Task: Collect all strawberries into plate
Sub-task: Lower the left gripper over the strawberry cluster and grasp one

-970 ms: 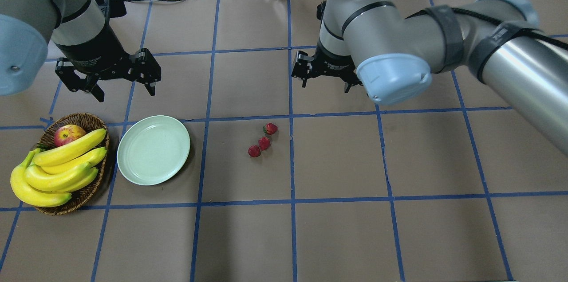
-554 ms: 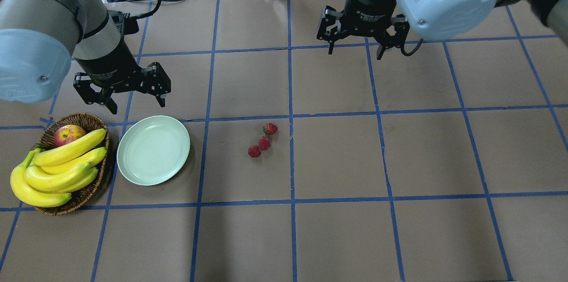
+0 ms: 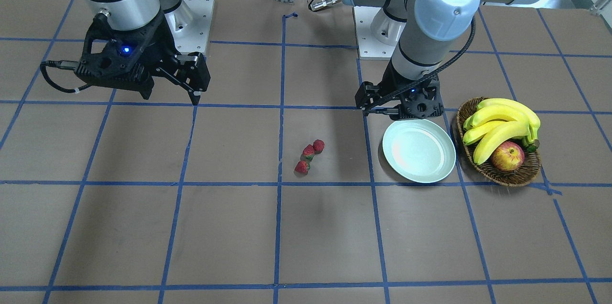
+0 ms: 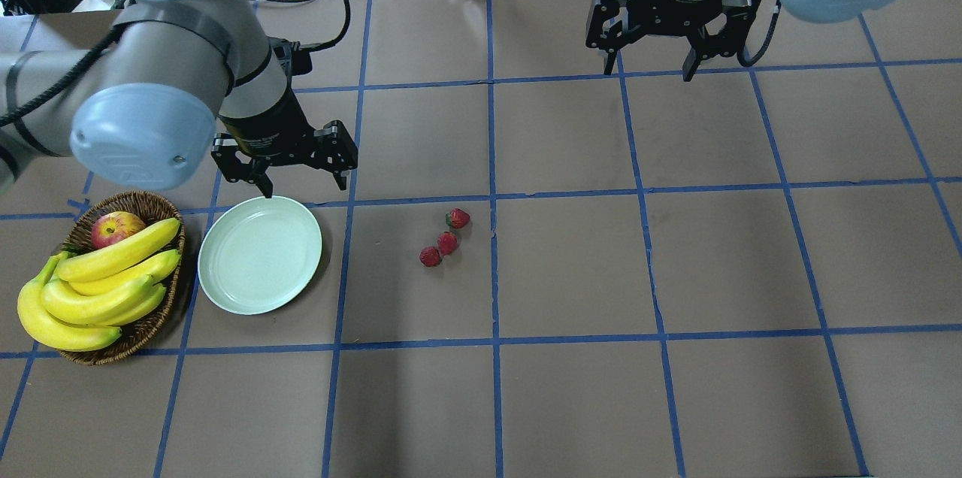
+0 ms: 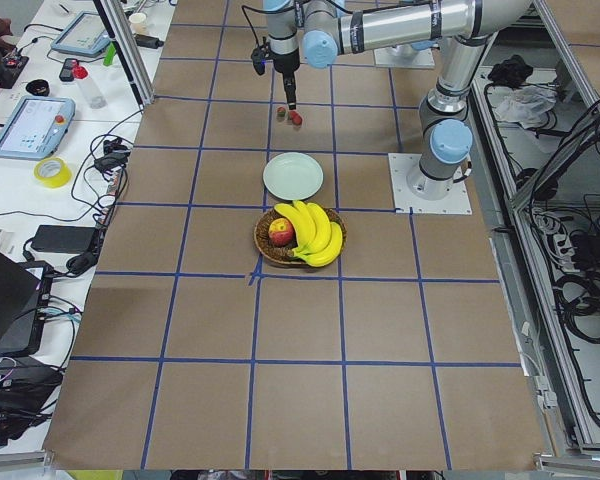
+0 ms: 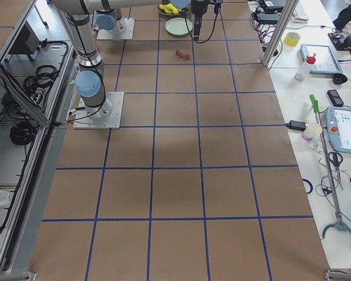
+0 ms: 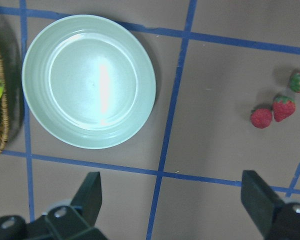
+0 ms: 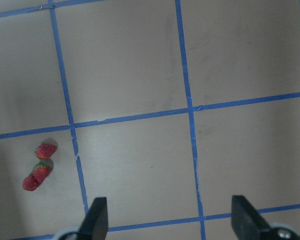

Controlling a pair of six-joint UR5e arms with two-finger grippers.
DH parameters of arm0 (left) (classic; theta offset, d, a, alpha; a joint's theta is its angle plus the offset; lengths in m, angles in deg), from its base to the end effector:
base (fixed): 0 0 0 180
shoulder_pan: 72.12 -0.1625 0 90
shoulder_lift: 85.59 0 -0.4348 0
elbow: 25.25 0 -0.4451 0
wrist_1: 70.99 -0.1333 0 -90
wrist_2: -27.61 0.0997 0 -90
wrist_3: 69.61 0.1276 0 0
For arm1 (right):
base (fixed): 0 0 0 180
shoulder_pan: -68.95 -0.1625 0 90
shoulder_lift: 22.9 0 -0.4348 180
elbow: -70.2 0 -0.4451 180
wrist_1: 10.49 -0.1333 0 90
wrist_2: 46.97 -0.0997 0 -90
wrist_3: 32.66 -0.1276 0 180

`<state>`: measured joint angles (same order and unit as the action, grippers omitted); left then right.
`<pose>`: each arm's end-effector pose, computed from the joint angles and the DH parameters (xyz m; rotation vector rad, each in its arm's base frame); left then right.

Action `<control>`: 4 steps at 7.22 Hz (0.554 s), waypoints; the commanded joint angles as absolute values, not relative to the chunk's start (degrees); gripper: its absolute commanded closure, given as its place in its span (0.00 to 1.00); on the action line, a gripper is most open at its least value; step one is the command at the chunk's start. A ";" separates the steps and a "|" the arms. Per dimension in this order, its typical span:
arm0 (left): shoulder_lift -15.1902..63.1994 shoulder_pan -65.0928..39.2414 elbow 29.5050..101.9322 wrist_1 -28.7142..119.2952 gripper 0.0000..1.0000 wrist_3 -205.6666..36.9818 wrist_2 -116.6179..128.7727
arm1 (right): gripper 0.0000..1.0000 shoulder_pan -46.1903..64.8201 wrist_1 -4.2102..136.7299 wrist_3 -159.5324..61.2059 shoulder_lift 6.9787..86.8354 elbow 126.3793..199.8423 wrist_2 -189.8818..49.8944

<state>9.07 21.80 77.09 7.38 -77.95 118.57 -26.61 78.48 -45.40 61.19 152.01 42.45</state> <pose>-0.1683 -0.5380 0.3294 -0.1188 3.1094 0.1423 0.1913 -0.5762 0.4873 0.1957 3.1218 -0.0312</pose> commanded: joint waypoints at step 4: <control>15.21 27.54 81.10 -4.24 0.00 -81.56 113.30 | 0.00 -21.76 78.54 -40.75 63.93 155.27 41.62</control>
<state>13.39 26.51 80.76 -0.53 -80.46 113.71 -22.02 77.89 -41.17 63.33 154.08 42.07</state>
